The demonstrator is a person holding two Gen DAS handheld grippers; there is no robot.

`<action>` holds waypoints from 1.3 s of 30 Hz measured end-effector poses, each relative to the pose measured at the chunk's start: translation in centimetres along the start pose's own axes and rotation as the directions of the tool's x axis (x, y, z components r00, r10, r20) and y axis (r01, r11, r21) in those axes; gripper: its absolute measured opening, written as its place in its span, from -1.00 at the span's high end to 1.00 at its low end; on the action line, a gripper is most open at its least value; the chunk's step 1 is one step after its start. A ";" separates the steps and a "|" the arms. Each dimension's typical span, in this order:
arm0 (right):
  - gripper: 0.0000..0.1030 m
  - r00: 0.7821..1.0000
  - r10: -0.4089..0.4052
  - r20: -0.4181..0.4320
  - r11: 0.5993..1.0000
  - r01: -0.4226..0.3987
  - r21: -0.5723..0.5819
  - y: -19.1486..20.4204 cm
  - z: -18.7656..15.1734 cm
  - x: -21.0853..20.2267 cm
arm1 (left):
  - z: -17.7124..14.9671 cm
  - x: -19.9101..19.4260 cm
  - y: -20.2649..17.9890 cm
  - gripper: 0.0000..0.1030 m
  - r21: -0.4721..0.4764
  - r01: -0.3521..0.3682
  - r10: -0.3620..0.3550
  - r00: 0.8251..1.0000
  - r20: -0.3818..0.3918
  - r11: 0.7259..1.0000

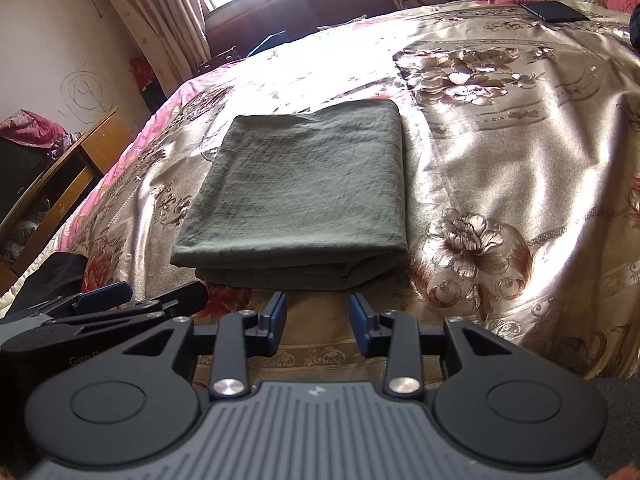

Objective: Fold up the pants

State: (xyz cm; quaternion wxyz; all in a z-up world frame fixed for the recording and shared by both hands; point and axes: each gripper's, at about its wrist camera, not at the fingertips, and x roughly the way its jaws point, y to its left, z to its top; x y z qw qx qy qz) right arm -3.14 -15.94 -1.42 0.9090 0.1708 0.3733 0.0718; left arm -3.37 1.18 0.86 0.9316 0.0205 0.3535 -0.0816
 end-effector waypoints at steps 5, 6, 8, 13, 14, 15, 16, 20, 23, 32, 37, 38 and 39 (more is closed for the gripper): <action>0.24 1.000 -0.001 -0.005 1.000 0.001 -0.011 0.1 0.0 0.1 | 0.0 0.1 0.1 -1.00 -0.003 0.001 -0.001 1.000 -0.007 1.000; 0.23 1.000 0.000 -0.005 1.000 0.000 -0.008 0.1 0.0 0.1 | -0.1 0.1 0.0 -1.00 -0.002 0.000 0.000 1.000 -0.008 1.000; 0.22 1.000 0.002 -0.005 1.000 -0.002 -0.005 0.1 0.0 0.1 | -0.1 0.1 0.0 -1.00 0.003 -0.005 0.005 1.000 -0.013 1.000; 0.19 1.000 0.001 -0.007 1.000 -0.001 0.012 -0.1 0.0 0.2 | -0.1 0.3 0.0 -1.00 0.010 -0.029 0.029 0.999 -0.021 1.000; 0.19 1.000 0.001 -0.009 1.000 -0.001 0.016 -0.2 0.1 0.2 | -0.1 0.3 0.1 -1.00 0.008 -0.027 0.027 0.999 -0.022 1.000; 0.19 1.000 0.003 -0.011 1.000 -0.003 0.020 -0.2 0.1 0.3 | -0.1 0.4 0.2 -1.00 0.006 -0.024 0.024 0.999 -0.024 1.000; 0.19 1.000 0.006 -0.013 1.000 -0.006 0.024 -0.3 0.1 0.4 | -0.1 0.4 0.2 -1.00 0.003 -0.022 0.022 0.999 -0.026 1.000; 0.19 1.000 0.009 -0.015 1.000 -0.009 0.016 -0.1 0.1 0.7 | 0.1 0.5 0.5 -1.00 -0.009 -0.027 0.027 0.999 -0.027 1.000; 0.18 1.000 0.008 -0.015 1.000 -0.008 0.020 -0.2 0.1 0.8 | 0.2 0.6 0.9 -1.00 -0.024 -0.025 0.024 0.999 -0.030 0.999; 0.18 0.999 0.011 -0.032 0.998 -0.009 0.054 -0.8 0.3 1.7 | 0.1 1.7 0.9 -1.00 -0.030 -0.014 0.011 0.997 -0.077 0.999; 0.18 0.999 0.014 -0.033 0.998 -0.012 0.066 -0.9 0.3 1.9 | 0.1 1.9 0.3 -1.00 0.005 -0.046 0.046 0.996 -0.081 0.999; 0.18 0.999 0.016 -0.033 0.997 -0.014 0.070 -1.0 0.3 1.9 | 0.1 2.0 0.2 -1.00 0.010 -0.052 0.052 0.995 -0.085 0.999; 0.18 0.999 0.016 -0.032 0.997 -0.013 0.071 -1.0 0.3 1.9 | 0.1 2.0 0.2 -1.00 0.013 -0.055 0.056 0.994 -0.090 0.998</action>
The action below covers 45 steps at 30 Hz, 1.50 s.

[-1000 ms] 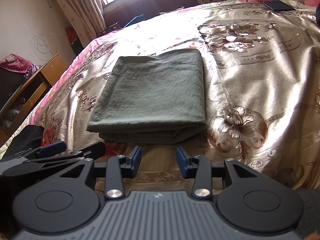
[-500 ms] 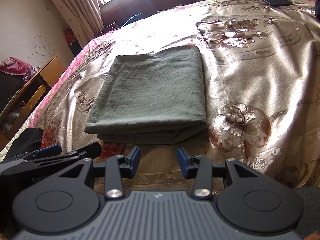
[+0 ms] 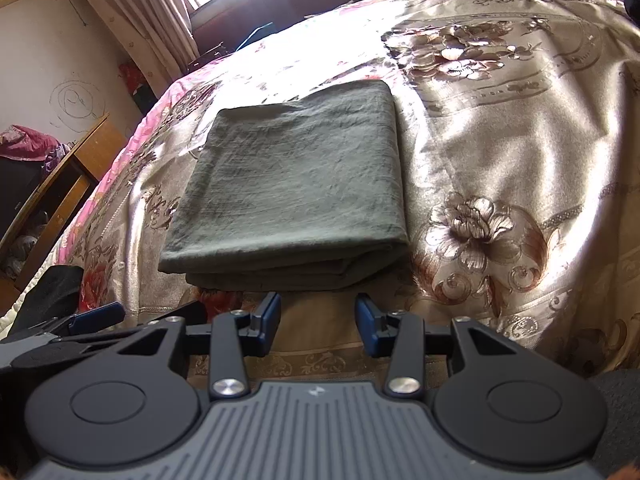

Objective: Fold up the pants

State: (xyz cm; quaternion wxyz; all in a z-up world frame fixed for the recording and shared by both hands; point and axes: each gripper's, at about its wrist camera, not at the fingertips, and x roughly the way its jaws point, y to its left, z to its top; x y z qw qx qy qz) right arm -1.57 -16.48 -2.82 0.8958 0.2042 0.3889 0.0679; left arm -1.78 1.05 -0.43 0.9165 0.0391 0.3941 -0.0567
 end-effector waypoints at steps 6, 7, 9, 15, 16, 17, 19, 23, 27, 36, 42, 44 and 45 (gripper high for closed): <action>0.18 1.000 -0.019 0.009 0.999 0.019 -0.040 0.5 -0.1 0.2 | 0.0 0.2 0.3 -1.00 -0.010 -0.002 0.002 1.000 -0.009 1.000; 0.18 1.000 -0.019 0.012 0.999 0.020 -0.044 0.6 -0.2 0.3 | 0.0 0.3 0.3 -1.00 -0.013 -0.001 0.001 1.000 -0.012 1.000; 0.18 1.000 -0.014 0.017 0.999 0.015 -0.050 0.6 -0.2 0.4 | 0.0 0.5 0.4 -1.00 -0.015 -0.001 0.001 1.000 -0.019 1.000; 0.15 1.000 -0.015 0.017 0.999 0.016 -0.047 0.4 0.0 0.4 | 0.0 0.7 0.3 -1.00 -0.012 0.002 -0.002 1.000 -0.024 1.000; 0.13 1.000 -0.017 0.015 0.999 0.018 -0.048 0.4 0.0 0.4 | 0.0 0.7 0.3 -1.00 -0.013 0.002 -0.003 1.000 -0.025 1.000; 0.12 1.000 -0.019 0.014 0.999 0.019 -0.048 0.4 0.0 0.5 | 0.0 0.7 0.4 -1.00 -0.016 0.002 -0.003 1.000 -0.027 1.000; 0.11 1.000 -0.020 0.013 0.999 0.020 -0.049 0.4 0.0 0.5 | 0.0 0.8 0.5 -1.00 -0.021 0.001 -0.002 1.000 -0.030 1.000; 0.10 1.000 -0.027 0.009 0.998 0.028 -0.054 0.4 0.1 0.6 | 0.1 0.9 0.6 -1.00 -0.027 0.001 -0.002 0.999 -0.034 1.000; 0.10 0.999 -0.032 0.006 0.997 0.032 -0.066 0.5 0.2 0.7 | 0.1 1.0 0.5 -1.00 -0.021 -0.002 0.001 0.999 -0.032 1.000; 0.10 0.999 -0.042 0.004 0.995 0.042 -0.090 0.7 0.2 0.7 | 0.1 1.0 0.6 -1.00 -0.022 -0.004 0.003 0.999 -0.035 1.000; 0.10 0.999 -0.050 0.005 0.993 0.051 -0.104 0.9 0.2 0.7 | 0.2 1.0 0.7 -1.00 -0.027 -0.002 0.001 0.999 -0.034 1.000; 0.10 0.999 -0.051 0.005 0.993 0.051 -0.105 0.9 0.2 0.7 | 0.2 0.9 0.7 -1.00 -0.028 -0.001 0.000 0.999 -0.032 1.000; 0.10 0.999 -0.051 0.006 0.993 0.051 -0.106 0.9 0.1 0.7 | 0.2 0.9 0.7 -1.00 -0.029 -0.001 0.000 1.000 -0.031 1.000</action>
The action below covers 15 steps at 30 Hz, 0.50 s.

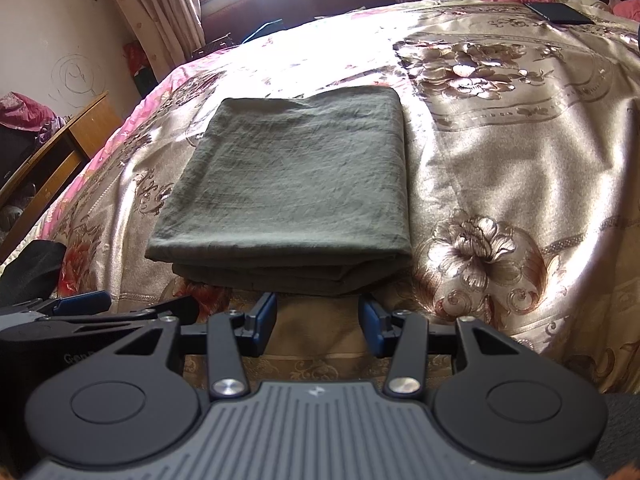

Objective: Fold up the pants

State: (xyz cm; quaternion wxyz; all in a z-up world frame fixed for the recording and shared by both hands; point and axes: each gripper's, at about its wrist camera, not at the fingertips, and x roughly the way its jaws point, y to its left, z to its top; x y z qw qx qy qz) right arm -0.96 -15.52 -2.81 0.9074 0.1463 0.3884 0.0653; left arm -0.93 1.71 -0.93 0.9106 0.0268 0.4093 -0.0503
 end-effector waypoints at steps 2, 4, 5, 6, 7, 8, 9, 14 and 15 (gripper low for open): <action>0.10 1.000 -0.001 0.001 1.000 0.001 -0.003 0.0 0.0 0.0 | 0.0 0.0 0.0 -1.00 -0.002 0.001 -0.001 1.000 0.000 1.000; 0.10 1.000 -0.002 0.001 1.000 0.002 -0.005 0.0 0.0 0.0 | 0.0 0.0 0.0 -1.00 -0.003 0.001 -0.001 1.000 -0.001 1.000; 0.10 1.000 -0.002 0.001 1.000 0.002 -0.006 0.0 0.0 0.0 | 0.0 0.0 0.0 -1.00 -0.004 0.002 -0.002 1.000 -0.001 1.000; 0.10 1.000 -0.002 0.001 1.000 0.002 -0.006 0.0 0.0 0.0 | 0.0 0.0 0.0 -1.00 -0.003 0.002 -0.002 1.000 -0.001 1.000; 0.10 1.000 -0.002 0.000 1.000 0.002 -0.006 0.1 0.0 0.0 | 0.0 0.0 0.0 -1.00 -0.003 0.001 -0.001 1.000 -0.001 1.000; 0.10 1.000 -0.002 0.001 1.000 0.002 -0.006 0.1 0.0 0.0 | 0.0 0.0 0.0 -1.00 -0.003 0.001 -0.001 1.000 0.000 1.000; 0.10 1.000 -0.002 0.001 1.000 0.002 -0.006 0.1 0.0 0.0 | 0.0 0.0 0.0 -1.00 -0.003 0.001 -0.001 1.000 -0.001 1.000; 0.10 1.000 -0.002 0.001 1.000 0.002 -0.006 0.1 -0.1 0.0 | 0.0 0.0 0.0 -1.00 -0.006 0.004 -0.004 1.000 -0.001 1.000; 0.10 1.000 -0.003 0.001 1.000 0.003 -0.006 0.1 -0.1 0.0 | 0.1 0.0 0.0 -1.00 -0.006 0.005 -0.005 1.000 -0.002 1.000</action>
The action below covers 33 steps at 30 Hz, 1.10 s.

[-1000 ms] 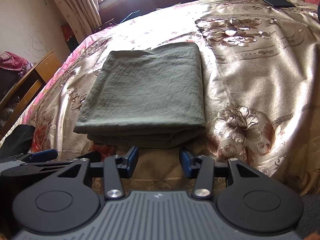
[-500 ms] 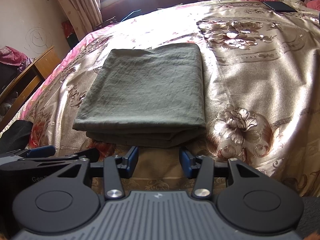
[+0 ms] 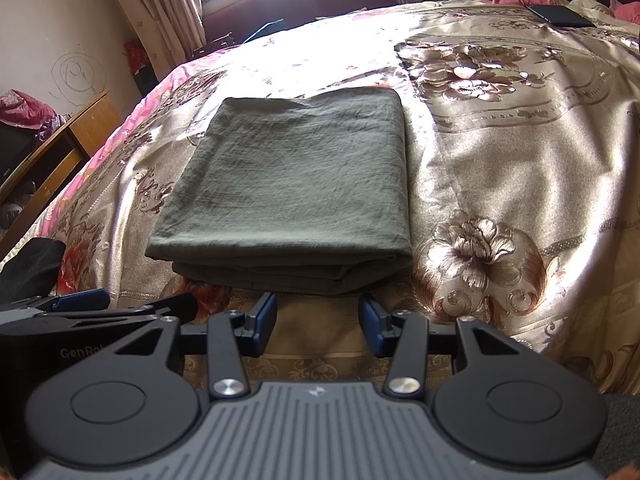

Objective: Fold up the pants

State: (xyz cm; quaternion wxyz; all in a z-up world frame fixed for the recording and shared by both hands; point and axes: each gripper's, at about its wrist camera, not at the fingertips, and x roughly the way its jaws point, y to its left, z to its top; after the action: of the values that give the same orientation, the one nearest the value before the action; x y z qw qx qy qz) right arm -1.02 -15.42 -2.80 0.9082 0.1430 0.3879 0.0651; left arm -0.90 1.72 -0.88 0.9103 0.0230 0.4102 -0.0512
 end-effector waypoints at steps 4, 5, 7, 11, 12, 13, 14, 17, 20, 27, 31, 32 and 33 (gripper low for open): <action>0.10 1.000 -0.008 0.004 1.000 0.009 -0.005 0.0 0.0 -0.1 | 0.0 0.0 0.0 -1.00 0.000 0.005 -0.005 1.000 -0.002 1.000; 0.10 1.000 -0.011 0.005 1.000 0.011 -0.007 0.1 0.0 -0.1 | 0.0 0.0 0.0 -1.00 -0.001 0.006 -0.006 1.000 -0.004 1.000; 0.10 1.000 -0.016 0.006 1.000 0.016 -0.013 0.1 0.0 -0.2 | 0.0 0.0 0.0 -1.00 -0.003 0.009 -0.009 1.000 -0.005 1.000; 0.10 1.000 -0.025 0.007 0.999 0.025 -0.025 0.2 -0.1 -0.2 | 0.1 0.0 0.1 -1.00 -0.010 0.016 -0.016 1.000 -0.006 1.000; 0.10 1.000 -0.027 0.008 0.999 0.027 -0.026 0.3 -0.1 -0.2 | 0.1 0.0 0.2 -1.00 -0.011 0.017 -0.017 1.000 -0.007 1.000; 0.10 1.000 -0.027 0.009 0.999 0.028 -0.027 0.3 -0.1 -0.2 | 0.1 0.0 0.2 -1.00 -0.011 0.018 -0.018 1.000 -0.007 1.000; 0.10 1.000 -0.028 0.009 0.999 0.028 -0.028 0.3 -0.1 -0.2 | 0.1 0.0 0.2 -1.00 -0.012 0.019 -0.019 1.000 -0.008 1.000; 0.10 1.000 -0.028 0.009 0.999 0.028 -0.027 0.3 -0.1 -0.2 | 0.1 0.0 0.1 -1.00 -0.011 0.018 -0.018 1.000 -0.007 1.000; 0.10 1.000 -0.027 0.009 0.999 0.027 -0.025 0.2 -0.1 -0.2 | 0.1 0.0 0.1 -1.00 -0.008 0.016 -0.017 1.000 -0.007 1.000; 0.10 1.000 -0.026 0.009 0.999 0.026 -0.023 0.2 -0.1 -0.2 | 0.1 0.1 0.0 -1.00 -0.004 0.012 -0.012 1.000 -0.007 1.000; 0.10 1.000 -0.026 0.011 0.999 0.026 -0.019 0.1 0.0 -0.2 | 0.1 0.1 -0.1 -1.00 0.002 0.010 -0.010 1.000 -0.006 1.000; 0.10 1.000 -0.026 0.010 0.999 0.026 -0.018 0.1 0.0 -0.2 | 0.0 0.1 0.0 -1.00 0.002 0.011 -0.011 1.000 -0.007 1.000; 0.10 1.000 -0.026 0.010 0.999 0.026 -0.018 0.1 0.0 -0.2 | 0.0 0.1 0.0 -1.00 0.002 0.011 -0.011 1.000 -0.007 1.000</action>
State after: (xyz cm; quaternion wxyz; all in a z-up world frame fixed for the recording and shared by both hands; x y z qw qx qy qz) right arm -1.20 -15.36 -2.62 0.9121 0.1300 0.3848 0.0560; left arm -0.84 1.69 -0.92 0.9086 0.0221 0.4132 -0.0565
